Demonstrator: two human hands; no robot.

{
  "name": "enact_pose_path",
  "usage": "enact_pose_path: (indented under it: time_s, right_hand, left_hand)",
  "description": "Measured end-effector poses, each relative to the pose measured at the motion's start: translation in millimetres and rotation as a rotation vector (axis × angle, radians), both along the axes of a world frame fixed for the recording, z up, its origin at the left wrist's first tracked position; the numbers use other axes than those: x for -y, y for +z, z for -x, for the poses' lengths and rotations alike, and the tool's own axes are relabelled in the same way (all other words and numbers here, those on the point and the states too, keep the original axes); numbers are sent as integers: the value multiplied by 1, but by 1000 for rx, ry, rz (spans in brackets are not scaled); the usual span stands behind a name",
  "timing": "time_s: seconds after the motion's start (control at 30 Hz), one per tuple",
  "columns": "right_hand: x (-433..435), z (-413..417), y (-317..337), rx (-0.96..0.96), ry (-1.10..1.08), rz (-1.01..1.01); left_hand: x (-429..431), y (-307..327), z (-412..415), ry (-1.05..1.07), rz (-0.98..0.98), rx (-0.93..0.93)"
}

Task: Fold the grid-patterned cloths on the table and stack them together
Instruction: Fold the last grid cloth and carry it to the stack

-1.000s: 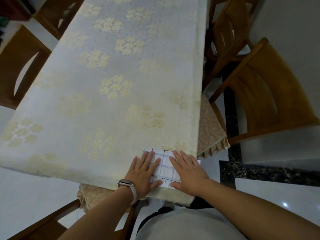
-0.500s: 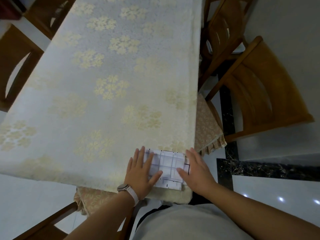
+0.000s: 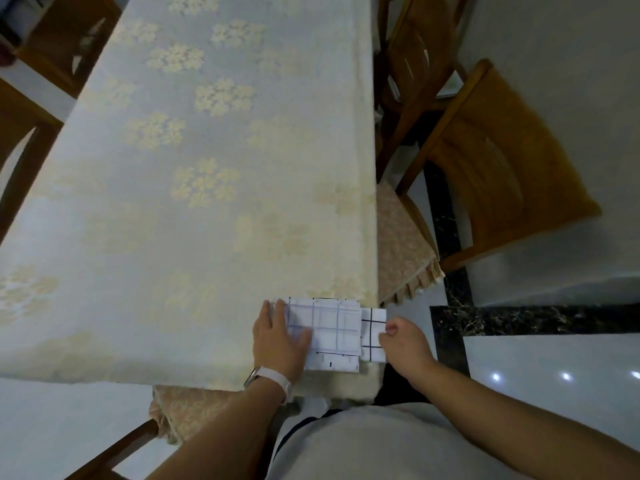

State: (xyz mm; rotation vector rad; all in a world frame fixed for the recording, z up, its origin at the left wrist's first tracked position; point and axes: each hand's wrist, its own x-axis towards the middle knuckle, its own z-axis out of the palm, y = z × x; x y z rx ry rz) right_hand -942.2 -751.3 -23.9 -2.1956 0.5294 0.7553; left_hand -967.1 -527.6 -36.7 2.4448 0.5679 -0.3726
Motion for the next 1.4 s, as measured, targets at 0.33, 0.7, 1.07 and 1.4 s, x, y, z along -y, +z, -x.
enact_pose_path:
  time_s: [0.33, 0.7, 1.07, 1.4]
  right_hand:
    - [-5, 4, 1, 57, 31, -21]
    - [4, 7, 7, 163, 91, 74]
    - [-63, -41, 34, 314, 1116, 171]
    - [-97, -73, 10, 231, 1334, 150]
  left_hand:
    - [5, -2, -1, 61, -24, 0]
    - [7, 8, 1, 124, 22, 71]
    - [-19, -3, 61, -507, -287, 174]
    - [-23, -23, 53, -844, -398, 191]
